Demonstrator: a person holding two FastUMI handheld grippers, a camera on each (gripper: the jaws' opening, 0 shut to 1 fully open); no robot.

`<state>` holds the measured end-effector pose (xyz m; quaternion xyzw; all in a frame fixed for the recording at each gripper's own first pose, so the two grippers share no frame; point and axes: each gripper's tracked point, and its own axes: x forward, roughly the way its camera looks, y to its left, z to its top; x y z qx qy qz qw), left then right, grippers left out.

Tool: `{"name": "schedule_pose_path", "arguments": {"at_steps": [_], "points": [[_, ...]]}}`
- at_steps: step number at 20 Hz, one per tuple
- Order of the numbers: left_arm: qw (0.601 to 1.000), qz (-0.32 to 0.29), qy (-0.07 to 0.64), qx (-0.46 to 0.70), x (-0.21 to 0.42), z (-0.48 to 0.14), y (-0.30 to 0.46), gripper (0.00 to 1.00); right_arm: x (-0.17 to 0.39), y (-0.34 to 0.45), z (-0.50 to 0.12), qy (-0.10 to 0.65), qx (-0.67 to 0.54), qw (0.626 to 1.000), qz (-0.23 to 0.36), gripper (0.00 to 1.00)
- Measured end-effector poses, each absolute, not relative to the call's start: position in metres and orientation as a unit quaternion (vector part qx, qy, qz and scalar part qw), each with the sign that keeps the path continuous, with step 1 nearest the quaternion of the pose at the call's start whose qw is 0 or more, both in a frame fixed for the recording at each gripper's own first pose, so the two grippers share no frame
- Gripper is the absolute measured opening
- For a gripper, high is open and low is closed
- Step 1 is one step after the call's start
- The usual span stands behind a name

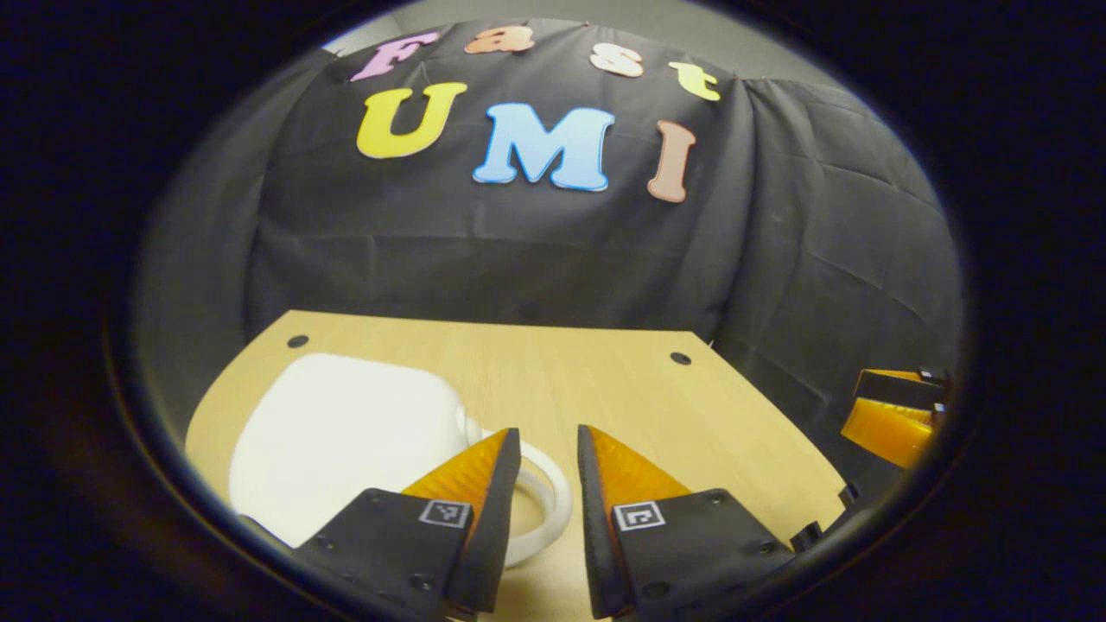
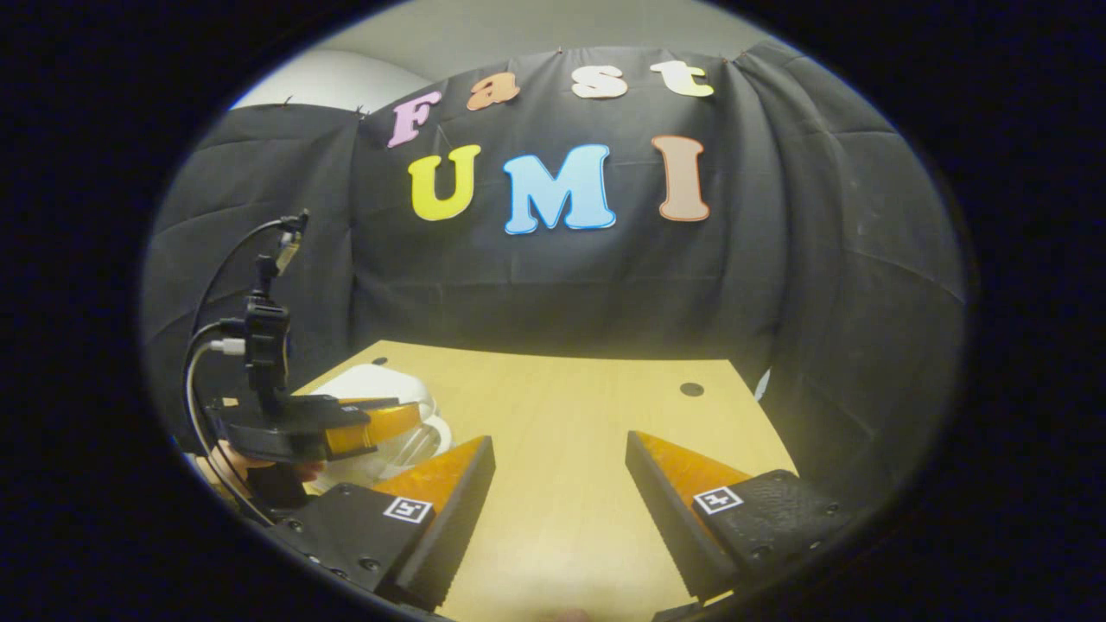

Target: First open the suitcase, pack the skin care products into it, and then close the suitcase.

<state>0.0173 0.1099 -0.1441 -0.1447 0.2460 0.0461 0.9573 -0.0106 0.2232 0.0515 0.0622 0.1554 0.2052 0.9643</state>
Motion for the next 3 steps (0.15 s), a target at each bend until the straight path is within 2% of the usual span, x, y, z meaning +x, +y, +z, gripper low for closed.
{"name": "schedule_pose_path", "arguments": {"at_steps": [3], "points": [[0.974,0.046,0.180,-0.133,0.010,-0.080,0.116,0.59,-0.006,0.217,0.074,0.120,0.062,0.975,0.178,0.94]]}}
